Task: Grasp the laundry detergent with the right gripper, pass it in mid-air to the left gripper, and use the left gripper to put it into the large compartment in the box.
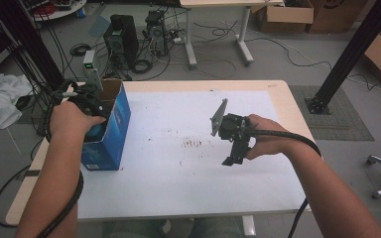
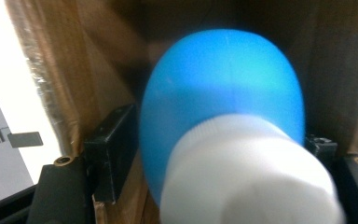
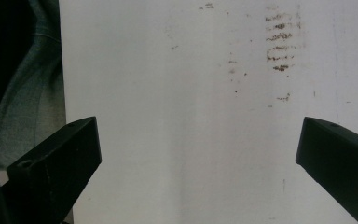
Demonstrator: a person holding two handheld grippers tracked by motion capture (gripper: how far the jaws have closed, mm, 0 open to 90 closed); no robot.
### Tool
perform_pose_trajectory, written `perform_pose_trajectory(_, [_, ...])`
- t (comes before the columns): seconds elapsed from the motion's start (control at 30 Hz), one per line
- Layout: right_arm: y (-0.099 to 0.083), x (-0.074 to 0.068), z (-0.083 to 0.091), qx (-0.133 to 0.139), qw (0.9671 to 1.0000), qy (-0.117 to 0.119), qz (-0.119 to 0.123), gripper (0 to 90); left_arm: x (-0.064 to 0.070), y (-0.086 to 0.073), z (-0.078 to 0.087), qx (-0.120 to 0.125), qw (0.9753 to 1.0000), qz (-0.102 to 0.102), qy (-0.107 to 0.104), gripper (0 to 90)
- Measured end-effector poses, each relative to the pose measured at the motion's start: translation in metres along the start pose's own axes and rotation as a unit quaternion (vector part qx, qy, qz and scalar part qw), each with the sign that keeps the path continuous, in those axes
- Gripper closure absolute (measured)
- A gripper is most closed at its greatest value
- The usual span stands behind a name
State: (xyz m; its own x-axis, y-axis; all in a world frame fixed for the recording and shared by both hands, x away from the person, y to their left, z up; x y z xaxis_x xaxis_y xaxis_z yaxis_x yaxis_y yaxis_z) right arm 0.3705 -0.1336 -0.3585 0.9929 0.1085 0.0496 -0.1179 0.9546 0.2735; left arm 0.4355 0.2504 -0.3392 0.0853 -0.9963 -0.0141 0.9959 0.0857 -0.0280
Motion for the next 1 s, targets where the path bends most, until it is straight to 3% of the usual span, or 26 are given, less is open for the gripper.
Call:
perform_pose_trajectory(0.13, [0.0, 0.0, 0.0, 0.001, 1.0, -0.001, 0.0, 0.0, 0.001, -0.001, 0.008, 0.002, 1.0, -0.001, -0.006, 29.2])
perform_pose_trajectory(0.6, [0.002, 0.001, 0.0, 0.003, 1.0, 0.0, 0.002, 0.0, 0.005, 0.0, 0.054, 0.033, 0.9993, -0.017, 0.009, 22.8])
perform_pose_trajectory(0.77, [0.003, 0.002, 0.0, 0.0, 1.0, 0.0, 0.001, 0.0, 0.011, 0.001, 0.071, 0.045, 0.9985, -0.032, 0.011, 20.8])
perform_pose_trajectory(1.0, [0.003, 0.002, 0.0, 0.007, 1.0, 0.0, -0.002, 0.0, 0.024, -0.002, 0.089, 0.043, 0.996, -0.079, -0.006, 16.9])
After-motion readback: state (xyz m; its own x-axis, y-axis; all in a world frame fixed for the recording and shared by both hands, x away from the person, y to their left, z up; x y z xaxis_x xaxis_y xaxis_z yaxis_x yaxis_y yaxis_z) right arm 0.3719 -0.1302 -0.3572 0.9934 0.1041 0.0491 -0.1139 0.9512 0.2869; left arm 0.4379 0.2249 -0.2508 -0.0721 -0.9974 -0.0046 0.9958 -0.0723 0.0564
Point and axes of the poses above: each handheld gripper's, and its own axes: z roughly backward along the jaws, y roughly out of its top, x roughly to its right, the point moved 6 cm from there along -z, roughly forward along the jaws, and after that the axes turned 7 degrees about z, right-handed, at the moved point
